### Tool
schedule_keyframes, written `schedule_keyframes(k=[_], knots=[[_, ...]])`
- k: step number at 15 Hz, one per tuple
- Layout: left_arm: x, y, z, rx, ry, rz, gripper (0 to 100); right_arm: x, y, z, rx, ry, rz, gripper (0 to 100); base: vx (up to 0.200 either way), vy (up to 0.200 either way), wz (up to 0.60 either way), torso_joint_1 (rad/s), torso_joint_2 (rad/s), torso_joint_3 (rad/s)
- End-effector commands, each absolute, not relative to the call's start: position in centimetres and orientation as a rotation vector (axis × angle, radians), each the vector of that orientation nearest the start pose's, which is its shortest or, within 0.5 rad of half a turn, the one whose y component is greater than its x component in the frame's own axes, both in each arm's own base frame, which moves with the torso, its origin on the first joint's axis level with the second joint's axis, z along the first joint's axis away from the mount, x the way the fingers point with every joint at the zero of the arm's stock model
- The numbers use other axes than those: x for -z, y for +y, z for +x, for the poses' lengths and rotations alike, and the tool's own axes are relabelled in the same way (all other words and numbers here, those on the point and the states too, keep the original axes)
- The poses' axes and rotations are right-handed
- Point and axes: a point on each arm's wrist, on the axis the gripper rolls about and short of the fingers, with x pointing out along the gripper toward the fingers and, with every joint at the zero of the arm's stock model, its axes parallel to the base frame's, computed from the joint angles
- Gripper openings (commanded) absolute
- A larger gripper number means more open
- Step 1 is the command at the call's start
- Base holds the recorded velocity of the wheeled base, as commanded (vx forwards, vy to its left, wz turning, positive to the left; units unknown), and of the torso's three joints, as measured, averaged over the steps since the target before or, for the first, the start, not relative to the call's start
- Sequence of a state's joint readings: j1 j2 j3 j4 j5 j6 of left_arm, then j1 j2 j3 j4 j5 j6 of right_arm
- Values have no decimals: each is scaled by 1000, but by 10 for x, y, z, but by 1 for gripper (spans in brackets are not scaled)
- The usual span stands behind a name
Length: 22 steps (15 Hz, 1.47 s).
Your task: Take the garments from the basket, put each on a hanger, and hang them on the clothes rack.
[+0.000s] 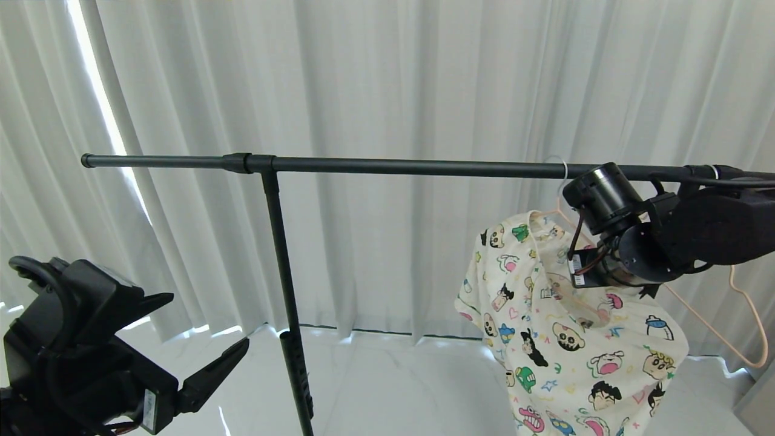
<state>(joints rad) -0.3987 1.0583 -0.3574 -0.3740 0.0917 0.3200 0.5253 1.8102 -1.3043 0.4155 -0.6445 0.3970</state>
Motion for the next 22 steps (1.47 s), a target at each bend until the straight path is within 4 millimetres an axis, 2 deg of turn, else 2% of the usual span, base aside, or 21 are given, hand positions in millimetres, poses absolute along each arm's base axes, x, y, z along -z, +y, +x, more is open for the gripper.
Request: schedule_keyframes(k=[1, 4, 5, 7, 11, 13, 14, 15, 17, 22], knots=[[-173, -49, 123, 354, 270, 396, 100, -193, 150, 285, 256, 723, -133, 0, 0, 0, 0, 0, 0, 0], [-173, -49, 122, 353, 269, 395, 100, -192, 150, 285, 255, 727, -135, 0, 0, 0, 0, 0, 0, 0], [-173, -49, 122, 353, 268, 394, 100, -194, 150, 284, 259, 722, -122, 100, 0, 0, 0, 0, 0, 0], [-173, -49, 122, 353, 270, 391, 100, -205, 151, 276, 256, 684, -55, 100, 0, 0, 0, 0, 0, 0], [-167, -43, 122, 316, 295, 389, 100, -250, 146, 236, 171, 572, 35, 100, 0, 0, 0, 0, 0, 0], [-168, -39, 122, 282, 295, 383, 100, -266, 133, 214, 160, 562, 27, 100, 0, 0, 0, 0, 0, 0], [-169, -36, 122, 243, 297, 383, 100, -272, 121, 196, 162, 605, -29, 100, 0, 0, 0, 0, 0, 0], [-169, -34, 122, 207, 300, 390, 100, -275, 109, 179, 162, 653, -106, 100, 0, 0, 0, 0, 0, 0], [-169, -30, 124, 127, 314, 395, 100, -281, 93, 157, 147, 662, -168, 100, 0, 0, 0, 0, 0, 0], [-167, -23, 126, 67, 334, 380, 100, -277, 82, 148, 184, 654, -237, 100, -160, 0, 0, 6, 4, 1]])
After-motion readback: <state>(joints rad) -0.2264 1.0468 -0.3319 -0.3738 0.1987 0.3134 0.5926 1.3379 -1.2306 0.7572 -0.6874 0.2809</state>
